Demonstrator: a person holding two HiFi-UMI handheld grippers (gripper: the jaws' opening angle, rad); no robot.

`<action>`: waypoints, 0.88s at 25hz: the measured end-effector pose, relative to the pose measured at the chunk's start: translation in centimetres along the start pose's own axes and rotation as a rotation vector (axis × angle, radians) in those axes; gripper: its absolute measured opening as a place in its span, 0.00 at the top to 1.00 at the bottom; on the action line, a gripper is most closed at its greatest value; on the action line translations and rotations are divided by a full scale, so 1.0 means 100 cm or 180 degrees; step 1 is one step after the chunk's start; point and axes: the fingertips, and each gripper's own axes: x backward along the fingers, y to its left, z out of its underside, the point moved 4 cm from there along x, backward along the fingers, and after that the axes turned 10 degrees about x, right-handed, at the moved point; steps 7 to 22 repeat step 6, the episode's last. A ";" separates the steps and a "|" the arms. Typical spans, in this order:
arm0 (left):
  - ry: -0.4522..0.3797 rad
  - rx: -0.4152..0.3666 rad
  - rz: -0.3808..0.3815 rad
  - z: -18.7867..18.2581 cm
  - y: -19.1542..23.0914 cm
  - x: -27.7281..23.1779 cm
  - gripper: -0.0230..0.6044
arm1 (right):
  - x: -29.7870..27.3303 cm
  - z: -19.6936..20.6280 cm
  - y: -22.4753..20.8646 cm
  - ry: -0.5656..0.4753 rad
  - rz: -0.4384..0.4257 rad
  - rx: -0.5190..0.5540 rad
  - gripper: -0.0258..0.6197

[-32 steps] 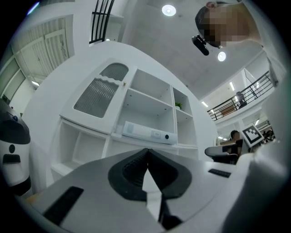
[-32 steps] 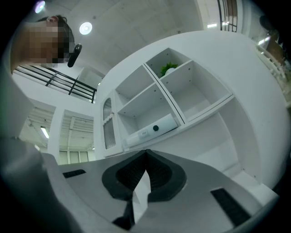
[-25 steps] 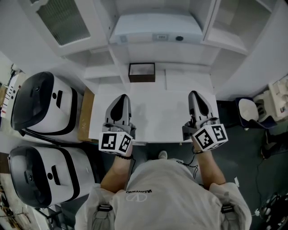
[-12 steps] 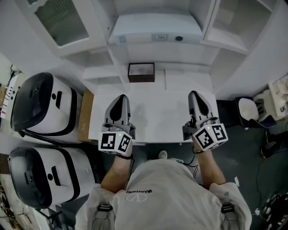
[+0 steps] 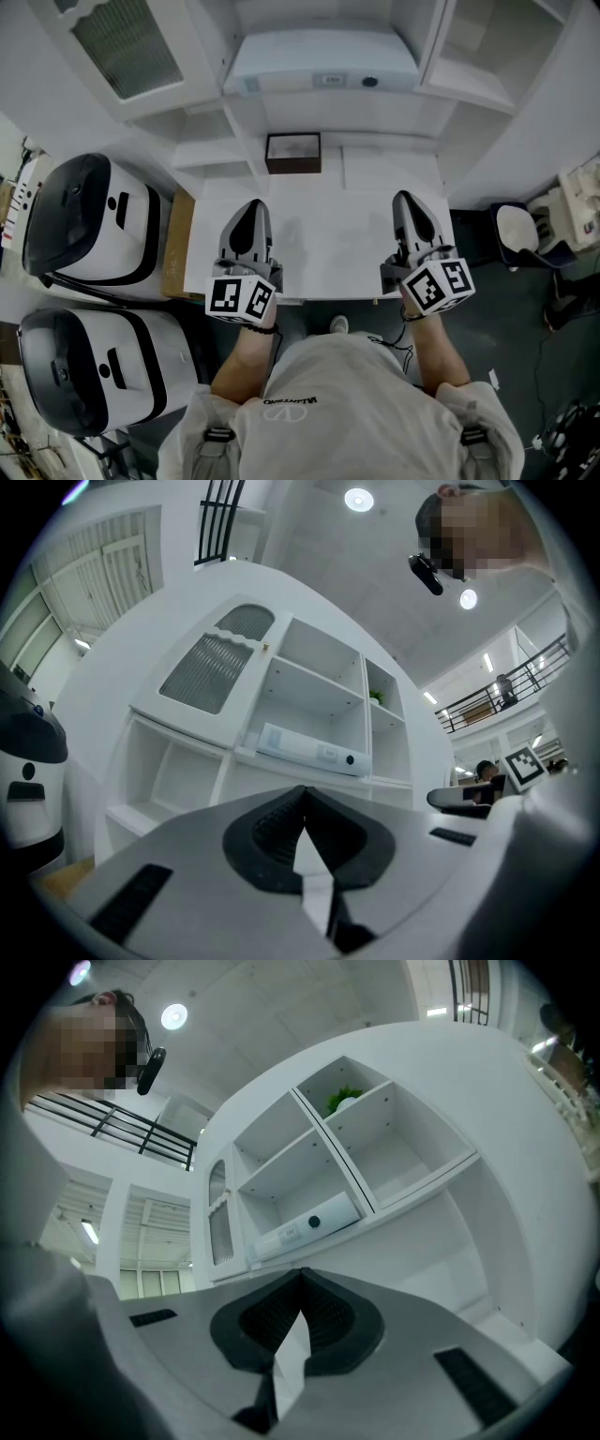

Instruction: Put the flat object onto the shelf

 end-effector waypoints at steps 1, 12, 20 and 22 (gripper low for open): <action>0.0000 0.0008 -0.0002 0.000 0.000 0.000 0.96 | 0.000 0.000 0.000 0.0002 0.0000 -0.0005 0.95; 0.0013 0.0014 -0.0022 0.000 -0.001 0.001 0.96 | 0.001 0.000 0.000 0.0011 -0.0002 -0.0013 0.95; 0.0013 0.0014 -0.0022 0.000 -0.001 0.001 0.96 | 0.001 0.000 0.000 0.0011 -0.0002 -0.0013 0.95; 0.0013 0.0014 -0.0022 0.000 -0.001 0.001 0.96 | 0.001 0.000 0.000 0.0011 -0.0002 -0.0013 0.95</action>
